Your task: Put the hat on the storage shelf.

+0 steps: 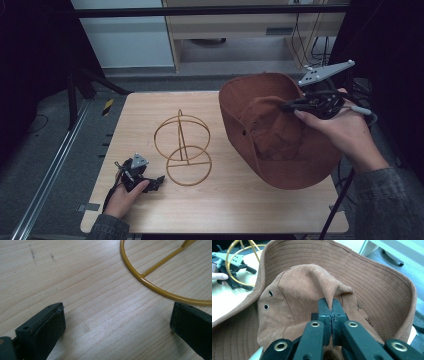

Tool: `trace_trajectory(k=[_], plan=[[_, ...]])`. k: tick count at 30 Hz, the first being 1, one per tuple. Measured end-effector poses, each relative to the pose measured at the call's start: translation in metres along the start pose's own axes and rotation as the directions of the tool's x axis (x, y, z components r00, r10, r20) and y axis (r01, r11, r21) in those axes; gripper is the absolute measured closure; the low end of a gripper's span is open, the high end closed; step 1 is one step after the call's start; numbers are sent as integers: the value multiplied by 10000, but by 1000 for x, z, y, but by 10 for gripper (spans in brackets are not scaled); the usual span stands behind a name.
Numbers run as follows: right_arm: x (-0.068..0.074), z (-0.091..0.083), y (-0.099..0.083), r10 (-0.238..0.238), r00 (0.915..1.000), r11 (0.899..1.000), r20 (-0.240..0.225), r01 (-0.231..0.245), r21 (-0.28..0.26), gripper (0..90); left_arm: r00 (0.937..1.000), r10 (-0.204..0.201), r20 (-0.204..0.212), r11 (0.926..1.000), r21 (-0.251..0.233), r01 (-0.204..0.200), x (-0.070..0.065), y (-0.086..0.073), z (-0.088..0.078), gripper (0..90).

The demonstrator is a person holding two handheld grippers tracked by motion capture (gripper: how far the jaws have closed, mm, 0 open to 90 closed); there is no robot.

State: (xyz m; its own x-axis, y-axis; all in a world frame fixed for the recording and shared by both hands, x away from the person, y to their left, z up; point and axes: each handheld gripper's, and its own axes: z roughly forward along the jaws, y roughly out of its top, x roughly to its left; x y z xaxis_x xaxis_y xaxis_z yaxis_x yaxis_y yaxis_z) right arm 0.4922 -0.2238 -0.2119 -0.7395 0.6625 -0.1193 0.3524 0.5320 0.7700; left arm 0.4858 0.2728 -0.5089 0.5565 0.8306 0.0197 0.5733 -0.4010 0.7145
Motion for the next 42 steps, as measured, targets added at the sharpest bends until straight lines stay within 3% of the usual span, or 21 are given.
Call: trace_trajectory(k=[22, 32, 42], plan=[[17, 4, 21, -144, 9996, 9953, -228, 121, -960, 893, 10000, -3, -1, 10000, -1, 3, 0, 0, 0, 0], [36, 11, 36, -217, 9993, 9838, -301, 160, -1784, 893, 10000, 11, 9, 10000, 10, -11, 0, 0, 0, 0], [52, 30, 52, -298, 9986, 9763, -426, 199, -2155, 892, 10000, 15, 2, 10000, 13, -15, 0, 0, 0, 0]])
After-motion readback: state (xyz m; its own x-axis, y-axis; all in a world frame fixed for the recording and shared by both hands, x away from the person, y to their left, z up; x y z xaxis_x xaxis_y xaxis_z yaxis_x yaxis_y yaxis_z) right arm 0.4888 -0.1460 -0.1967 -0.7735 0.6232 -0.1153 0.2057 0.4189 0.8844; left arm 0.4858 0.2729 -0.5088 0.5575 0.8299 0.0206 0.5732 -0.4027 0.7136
